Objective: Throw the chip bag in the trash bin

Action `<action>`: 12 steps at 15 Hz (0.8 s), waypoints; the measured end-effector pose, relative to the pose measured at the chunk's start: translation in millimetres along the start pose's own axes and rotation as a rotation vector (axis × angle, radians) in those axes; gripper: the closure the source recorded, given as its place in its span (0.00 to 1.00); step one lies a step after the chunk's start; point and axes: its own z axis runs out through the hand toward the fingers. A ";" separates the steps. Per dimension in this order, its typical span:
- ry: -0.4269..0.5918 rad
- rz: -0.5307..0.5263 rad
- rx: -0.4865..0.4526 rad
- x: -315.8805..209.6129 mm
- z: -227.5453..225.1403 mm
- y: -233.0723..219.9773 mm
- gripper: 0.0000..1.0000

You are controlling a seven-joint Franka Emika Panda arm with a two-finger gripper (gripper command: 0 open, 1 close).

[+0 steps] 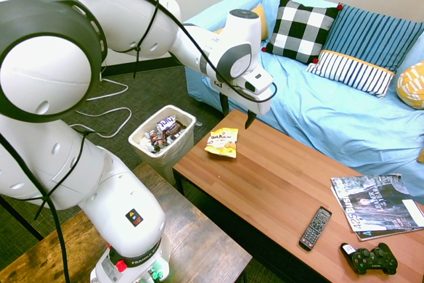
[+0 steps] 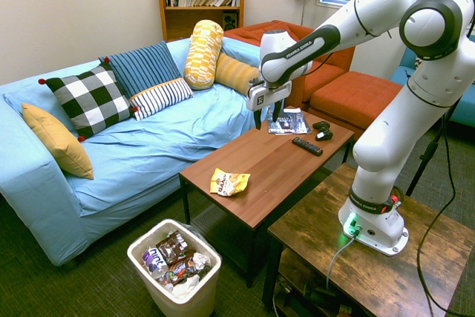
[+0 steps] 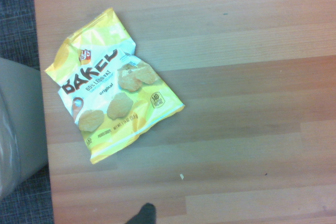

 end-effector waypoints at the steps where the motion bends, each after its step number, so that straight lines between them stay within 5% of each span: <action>1: 0.000 0.000 0.000 0.6 0.0 -0.7 0.00; 6: 0.019 0.061 0.027 -16.7 31.3 -60.5 0.00; 12: -0.005 0.193 0.007 11.2 150.9 -143.5 0.00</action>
